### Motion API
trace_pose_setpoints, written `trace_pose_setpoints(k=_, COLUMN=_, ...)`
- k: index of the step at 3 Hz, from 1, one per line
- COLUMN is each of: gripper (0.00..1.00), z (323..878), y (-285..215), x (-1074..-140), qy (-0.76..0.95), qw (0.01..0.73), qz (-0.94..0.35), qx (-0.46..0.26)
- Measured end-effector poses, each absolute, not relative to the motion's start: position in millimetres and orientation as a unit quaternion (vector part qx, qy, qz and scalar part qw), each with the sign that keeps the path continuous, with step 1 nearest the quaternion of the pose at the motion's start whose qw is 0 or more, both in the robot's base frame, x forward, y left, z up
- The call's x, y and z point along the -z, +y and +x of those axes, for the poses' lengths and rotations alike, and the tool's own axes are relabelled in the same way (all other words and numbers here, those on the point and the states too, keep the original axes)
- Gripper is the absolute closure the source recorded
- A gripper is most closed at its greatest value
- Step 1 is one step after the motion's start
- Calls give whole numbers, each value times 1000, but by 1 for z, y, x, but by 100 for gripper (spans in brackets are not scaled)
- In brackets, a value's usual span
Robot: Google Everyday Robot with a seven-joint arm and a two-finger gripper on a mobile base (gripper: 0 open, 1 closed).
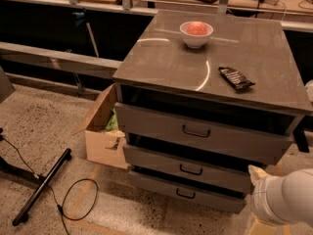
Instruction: Open middle drawer
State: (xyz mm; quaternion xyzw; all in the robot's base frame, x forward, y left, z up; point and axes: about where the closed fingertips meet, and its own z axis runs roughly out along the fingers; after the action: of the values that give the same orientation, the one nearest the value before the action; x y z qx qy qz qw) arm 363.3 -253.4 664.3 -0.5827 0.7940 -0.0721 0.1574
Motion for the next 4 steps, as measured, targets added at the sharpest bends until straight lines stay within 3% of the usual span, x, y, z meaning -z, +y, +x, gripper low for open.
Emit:
trace_pose_setpoints(k=2, gripper=0, z=355, y=-248, x=-621, qy=789, qw=155, qz=-592, qx=65)
trace_pose_setpoints(k=3, gripper=18, z=361, y=-244, x=-611, qy=783, qw=162, qz=-595, qx=81)
trace_pose_setpoints(k=4, gripper=18, z=376, y=-240, x=-595, qy=770, qw=183, qz=-604, qx=96)
